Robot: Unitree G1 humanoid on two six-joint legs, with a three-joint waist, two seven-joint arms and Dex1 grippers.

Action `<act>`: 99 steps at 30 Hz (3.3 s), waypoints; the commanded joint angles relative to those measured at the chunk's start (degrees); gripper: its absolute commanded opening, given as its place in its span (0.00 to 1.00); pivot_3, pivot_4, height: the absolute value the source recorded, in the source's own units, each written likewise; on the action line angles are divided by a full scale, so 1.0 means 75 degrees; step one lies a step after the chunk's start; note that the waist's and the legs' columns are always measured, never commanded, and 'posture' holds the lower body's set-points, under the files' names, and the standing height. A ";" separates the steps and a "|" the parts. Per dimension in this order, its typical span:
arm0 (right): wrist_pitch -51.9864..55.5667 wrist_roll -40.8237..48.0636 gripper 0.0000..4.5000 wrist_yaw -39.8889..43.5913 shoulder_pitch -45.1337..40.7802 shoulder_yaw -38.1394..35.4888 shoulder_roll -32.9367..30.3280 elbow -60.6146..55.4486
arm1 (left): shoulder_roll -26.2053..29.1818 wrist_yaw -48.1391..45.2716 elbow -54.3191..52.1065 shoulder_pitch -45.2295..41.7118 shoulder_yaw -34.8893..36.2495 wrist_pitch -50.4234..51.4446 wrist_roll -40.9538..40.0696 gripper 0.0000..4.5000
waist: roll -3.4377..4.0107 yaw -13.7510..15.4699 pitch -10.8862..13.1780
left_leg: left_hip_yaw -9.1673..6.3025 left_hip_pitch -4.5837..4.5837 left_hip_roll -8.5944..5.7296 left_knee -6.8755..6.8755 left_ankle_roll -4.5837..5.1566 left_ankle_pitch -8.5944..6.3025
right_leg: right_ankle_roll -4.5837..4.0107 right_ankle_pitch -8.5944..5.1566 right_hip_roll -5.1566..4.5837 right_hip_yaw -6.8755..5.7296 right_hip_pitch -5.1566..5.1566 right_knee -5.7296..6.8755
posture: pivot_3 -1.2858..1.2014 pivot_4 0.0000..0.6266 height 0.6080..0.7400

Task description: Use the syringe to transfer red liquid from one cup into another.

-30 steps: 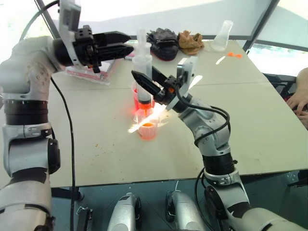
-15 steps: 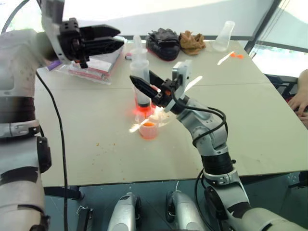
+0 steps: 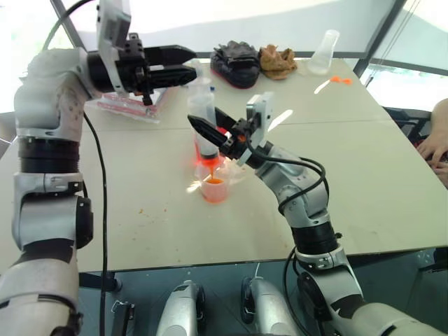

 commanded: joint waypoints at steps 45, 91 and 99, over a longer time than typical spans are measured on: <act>0.0214 0.0473 0.32 -0.0229 -0.0632 -0.0594 -0.0299 -0.0736 | -0.0322 0.0046 -0.0691 0.0199 0.0296 0.1220 -0.0407 0.24 | 0.0000 0.0011 0.0000 | -0.0003 0.0000 0.0000 0.0000 0.0001 0.0000 | 0.0000 0.0000 -0.0002 0.0000 0.0002 0.0000 | 0.52 0.24 1.00; 0.7242 0.0557 0.99 -0.1813 -0.1711 -0.1573 -0.3602 0.2496 | -0.2156 0.7398 -0.6261 0.8073 0.2371 0.1105 0.0411 0.57 | -0.0008 0.0047 -0.0012 | 0.0008 0.0038 0.0003 -0.0011 0.0020 -0.0015 | -0.0009 -0.0013 -0.0015 0.0010 0.0034 -0.0024 | 0.52 0.24 1.00; 0.2380 -0.0010 0.99 0.0402 0.1364 -0.2377 -0.4915 -0.0446 | -0.2072 0.7344 -0.6548 0.8508 0.2418 0.1230 0.0107 0.57 | -0.0017 0.0048 -0.0017 | -0.0001 0.0006 0.0007 -0.0017 0.0038 -0.0029 | 0.0002 -0.0014 -0.0008 -0.0003 0.0038 -0.0093 | 0.52 0.24 1.00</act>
